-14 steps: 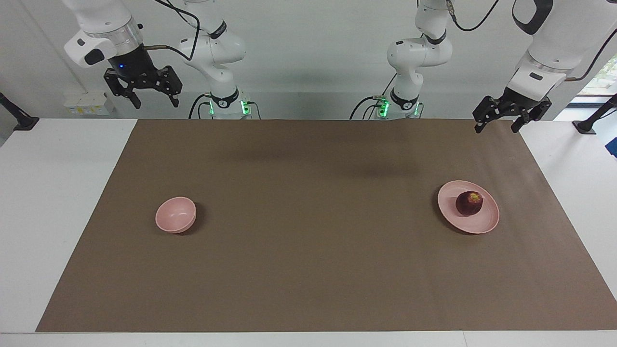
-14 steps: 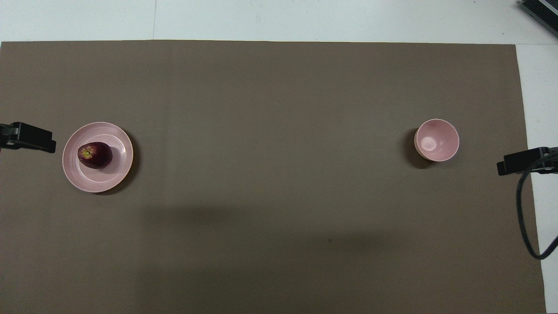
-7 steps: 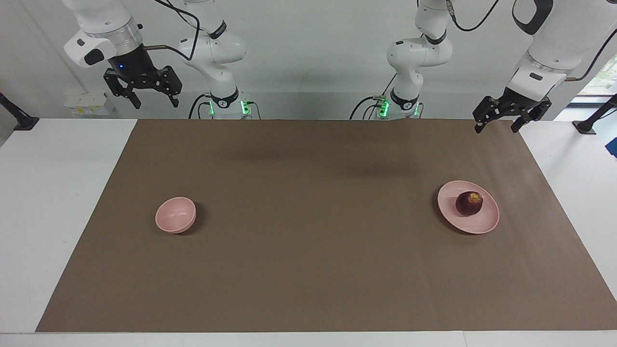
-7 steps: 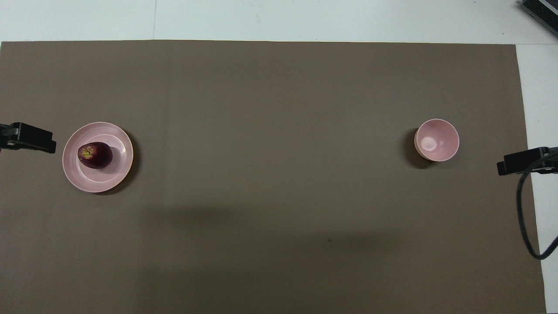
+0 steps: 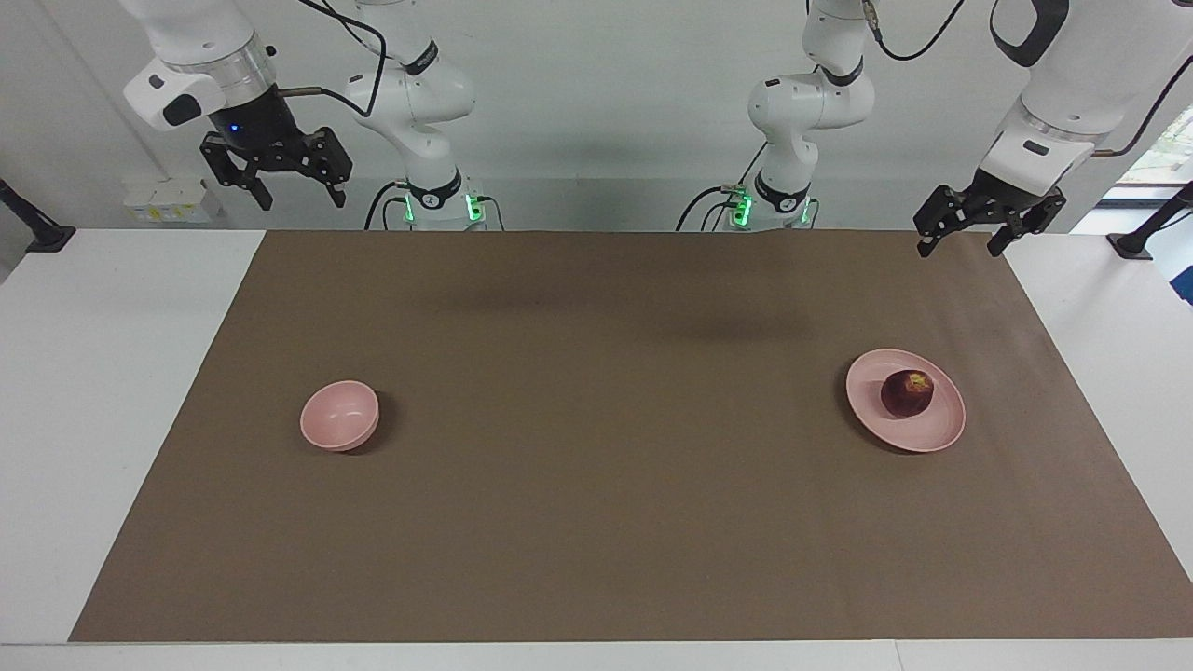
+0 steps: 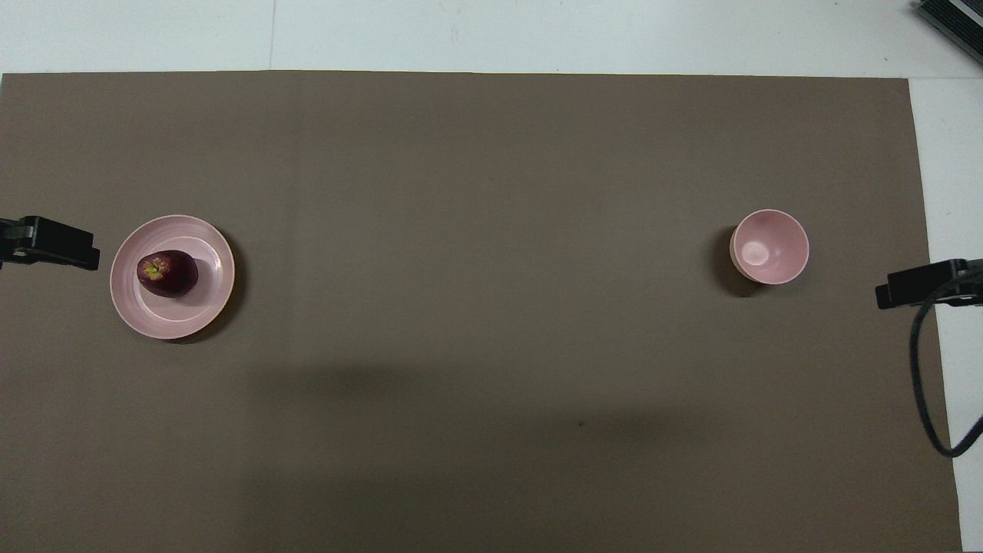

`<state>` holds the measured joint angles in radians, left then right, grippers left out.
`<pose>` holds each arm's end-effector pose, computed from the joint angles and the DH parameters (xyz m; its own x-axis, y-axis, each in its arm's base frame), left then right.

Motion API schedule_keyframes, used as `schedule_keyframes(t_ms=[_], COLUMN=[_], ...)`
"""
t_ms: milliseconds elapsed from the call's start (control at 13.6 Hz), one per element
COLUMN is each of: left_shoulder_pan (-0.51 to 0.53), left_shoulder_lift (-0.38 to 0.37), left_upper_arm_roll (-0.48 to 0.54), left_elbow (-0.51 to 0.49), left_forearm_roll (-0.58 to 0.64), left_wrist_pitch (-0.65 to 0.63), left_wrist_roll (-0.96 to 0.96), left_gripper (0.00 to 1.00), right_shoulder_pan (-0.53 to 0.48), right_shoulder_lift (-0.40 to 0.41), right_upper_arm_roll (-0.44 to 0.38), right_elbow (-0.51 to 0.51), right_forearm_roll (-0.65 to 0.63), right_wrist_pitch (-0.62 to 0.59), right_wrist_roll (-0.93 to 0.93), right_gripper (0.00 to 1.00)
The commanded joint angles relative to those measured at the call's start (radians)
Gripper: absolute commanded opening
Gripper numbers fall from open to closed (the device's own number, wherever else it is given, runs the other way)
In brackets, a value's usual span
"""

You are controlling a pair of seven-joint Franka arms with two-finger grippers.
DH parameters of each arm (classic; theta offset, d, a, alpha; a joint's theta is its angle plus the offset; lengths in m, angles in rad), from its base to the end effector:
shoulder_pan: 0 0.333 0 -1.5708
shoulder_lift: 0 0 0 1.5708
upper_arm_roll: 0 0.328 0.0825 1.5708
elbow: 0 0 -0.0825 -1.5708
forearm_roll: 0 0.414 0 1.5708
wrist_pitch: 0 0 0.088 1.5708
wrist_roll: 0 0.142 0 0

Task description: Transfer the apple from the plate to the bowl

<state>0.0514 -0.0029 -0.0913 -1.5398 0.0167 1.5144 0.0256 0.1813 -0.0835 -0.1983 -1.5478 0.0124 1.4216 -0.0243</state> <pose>0.5769 -0.0207 0.6138 0.9977 -0.0645 -0.0229 -0.0649 -0.9978 -0.0164 0.5400 -0.0121 0.6463 0.9990 0.0105 -0.0436 0.0093 -0.9995 -0.0298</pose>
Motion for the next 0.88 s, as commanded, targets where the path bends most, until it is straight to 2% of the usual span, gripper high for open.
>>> schedule_keyframes(t_ms=[0, 220, 513, 806], left_shoulder_pan=[0.011, 0.047, 0.096, 0.13], left_shoulder_lift=[-0.012, -0.014, -0.008, -0.003], left_upper_arm_roll=[-0.002, -0.001, -0.001, -0.001], left_elbow=[0.0, -0.016, -0.084, -0.232], left_forearm_roll=[-0.012, -0.014, -0.014, -0.012], left_wrist_pitch=[-0.01, 0.022, 0.108, 0.262], left_wrist_roll=[0.002, 0.019, 0.102, 0.25], left_gripper=[1.0, 1.0, 1.0, 1.0], right_shoulder_pan=[-0.01, -0.01, -0.01, -0.011], right_shoulder_lift=[0.008, 0.008, 0.008, -0.007], right_upper_arm_roll=[0.002, 0.002, 0.002, -0.001], right_elbow=[0.015, 0.015, 0.015, 0.018], right_forearm_roll=[0.015, 0.015, 0.015, 0.014], right_wrist_pitch=[-0.006, -0.006, -0.004, -0.015], right_wrist_roll=[-0.016, -0.016, -0.014, -0.016], right_gripper=[1.0, 1.0, 1.0, 1.0])
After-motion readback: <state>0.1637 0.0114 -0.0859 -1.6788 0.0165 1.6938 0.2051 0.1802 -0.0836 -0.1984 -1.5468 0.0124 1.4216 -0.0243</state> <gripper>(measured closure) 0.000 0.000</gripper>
